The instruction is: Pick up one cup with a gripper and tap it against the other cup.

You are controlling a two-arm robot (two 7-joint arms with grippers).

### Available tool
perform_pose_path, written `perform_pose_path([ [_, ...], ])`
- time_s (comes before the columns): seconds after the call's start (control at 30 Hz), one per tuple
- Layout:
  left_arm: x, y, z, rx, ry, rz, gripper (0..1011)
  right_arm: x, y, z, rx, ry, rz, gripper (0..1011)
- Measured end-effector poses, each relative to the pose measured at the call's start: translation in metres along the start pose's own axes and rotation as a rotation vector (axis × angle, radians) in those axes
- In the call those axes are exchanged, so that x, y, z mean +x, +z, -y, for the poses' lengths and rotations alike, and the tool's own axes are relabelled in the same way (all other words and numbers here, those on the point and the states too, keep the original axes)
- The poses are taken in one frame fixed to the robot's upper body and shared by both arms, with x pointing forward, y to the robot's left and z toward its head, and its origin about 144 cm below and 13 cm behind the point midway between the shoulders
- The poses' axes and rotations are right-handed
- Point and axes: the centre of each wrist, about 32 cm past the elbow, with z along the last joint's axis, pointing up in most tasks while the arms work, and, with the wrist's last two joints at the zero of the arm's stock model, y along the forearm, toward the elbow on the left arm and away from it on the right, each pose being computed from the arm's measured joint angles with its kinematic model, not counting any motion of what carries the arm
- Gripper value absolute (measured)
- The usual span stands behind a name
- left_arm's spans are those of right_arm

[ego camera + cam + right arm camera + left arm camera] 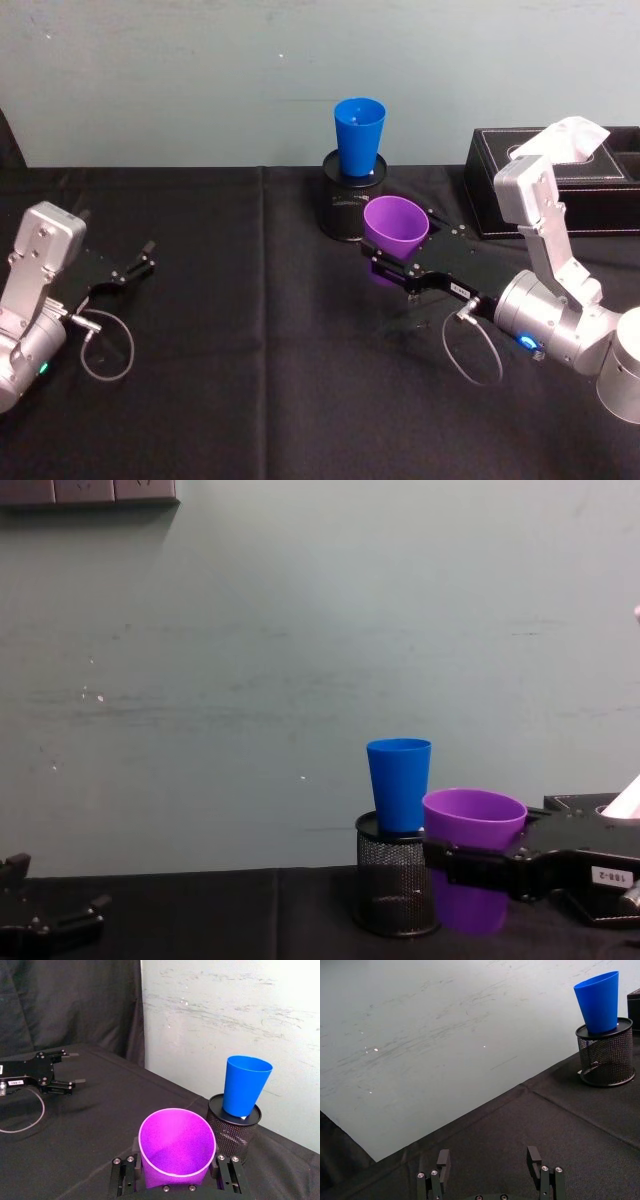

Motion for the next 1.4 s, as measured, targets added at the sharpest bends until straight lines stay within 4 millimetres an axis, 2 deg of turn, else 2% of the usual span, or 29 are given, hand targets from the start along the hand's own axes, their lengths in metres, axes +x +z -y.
perform_pose_path([
  [1.4, 0.0, 0.0, 0.0, 0.0, 0.0, 0.0, 1000, 0.0, 0.0, 0.0, 0.0, 0.0, 0.0, 738],
])
